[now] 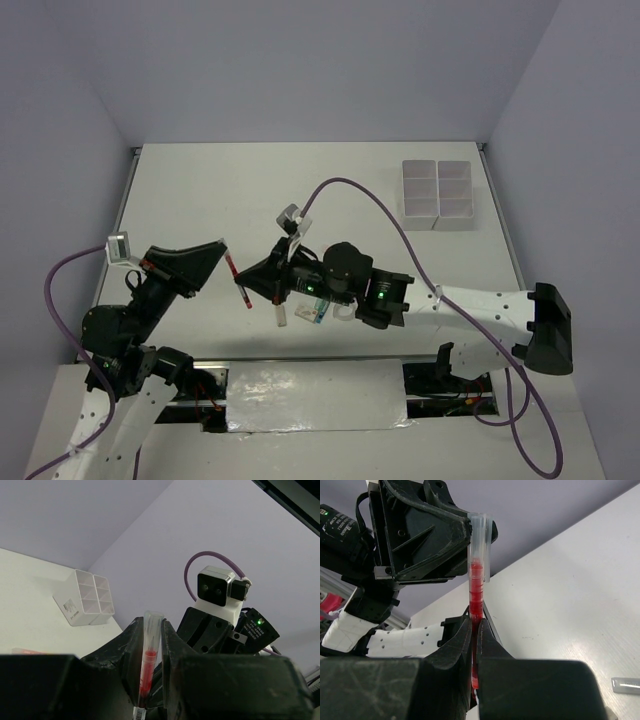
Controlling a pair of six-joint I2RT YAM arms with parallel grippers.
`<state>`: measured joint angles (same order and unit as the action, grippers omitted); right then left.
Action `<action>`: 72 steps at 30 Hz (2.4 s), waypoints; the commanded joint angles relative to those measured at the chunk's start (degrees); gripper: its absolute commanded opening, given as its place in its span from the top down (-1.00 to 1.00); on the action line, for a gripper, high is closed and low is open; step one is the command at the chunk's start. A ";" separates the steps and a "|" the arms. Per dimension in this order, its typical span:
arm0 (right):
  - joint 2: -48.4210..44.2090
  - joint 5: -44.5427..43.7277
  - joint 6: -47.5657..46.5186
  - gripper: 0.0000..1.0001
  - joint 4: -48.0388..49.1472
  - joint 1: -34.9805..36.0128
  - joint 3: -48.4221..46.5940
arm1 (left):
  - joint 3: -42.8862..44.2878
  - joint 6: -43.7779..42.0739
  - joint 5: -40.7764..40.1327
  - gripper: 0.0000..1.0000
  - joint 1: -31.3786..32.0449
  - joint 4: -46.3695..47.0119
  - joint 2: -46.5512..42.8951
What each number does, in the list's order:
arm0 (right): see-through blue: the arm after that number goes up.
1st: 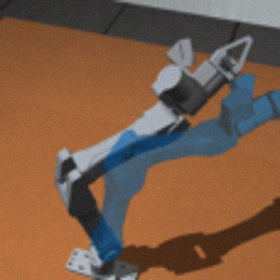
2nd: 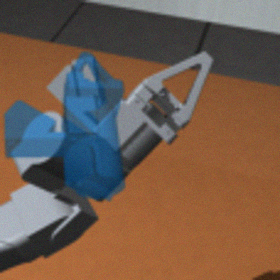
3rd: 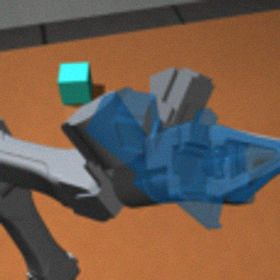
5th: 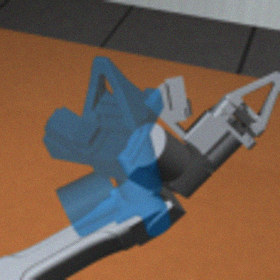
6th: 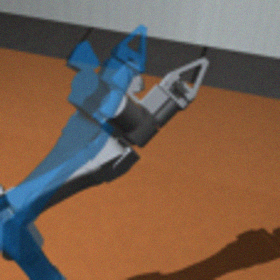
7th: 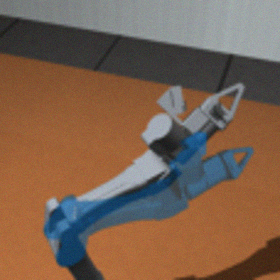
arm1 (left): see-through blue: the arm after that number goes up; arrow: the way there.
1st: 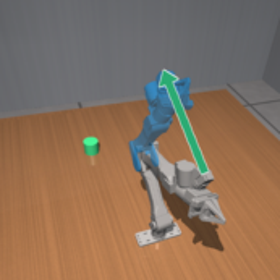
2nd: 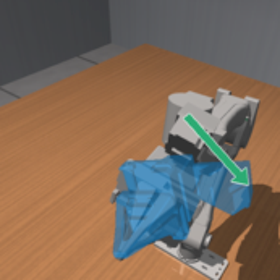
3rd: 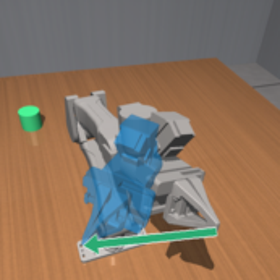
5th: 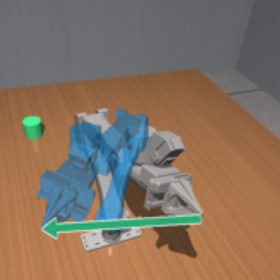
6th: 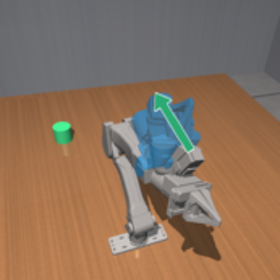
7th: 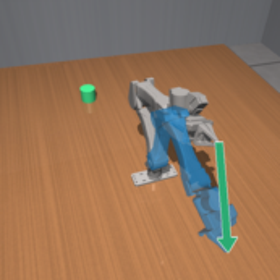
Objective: Sort the stationery into containers
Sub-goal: Close the pen cap on the pen, then place the pen in the storage box.
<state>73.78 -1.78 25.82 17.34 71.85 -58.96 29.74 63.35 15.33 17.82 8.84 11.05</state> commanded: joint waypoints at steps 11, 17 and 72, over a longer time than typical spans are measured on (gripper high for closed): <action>0.58 -0.33 -5.17 1.00 5.33 -3.91 -10.30 | 0.05 -1.83 7.96 1.00 0.63 -5.85 -0.15; 0.05 1.52 -9.20 1.00 3.75 -4.62 -11.79 | 0.23 -2.79 9.01 1.00 0.63 -7.42 0.64; 11.20 6.52 -24.59 1.00 37.31 -67.01 10.45 | 17.47 -37.78 -17.54 -0.99 0.63 -41.54 0.65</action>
<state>82.67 -3.46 0.56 46.24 7.92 -46.22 46.61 27.59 -4.25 18.31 -36.88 13.23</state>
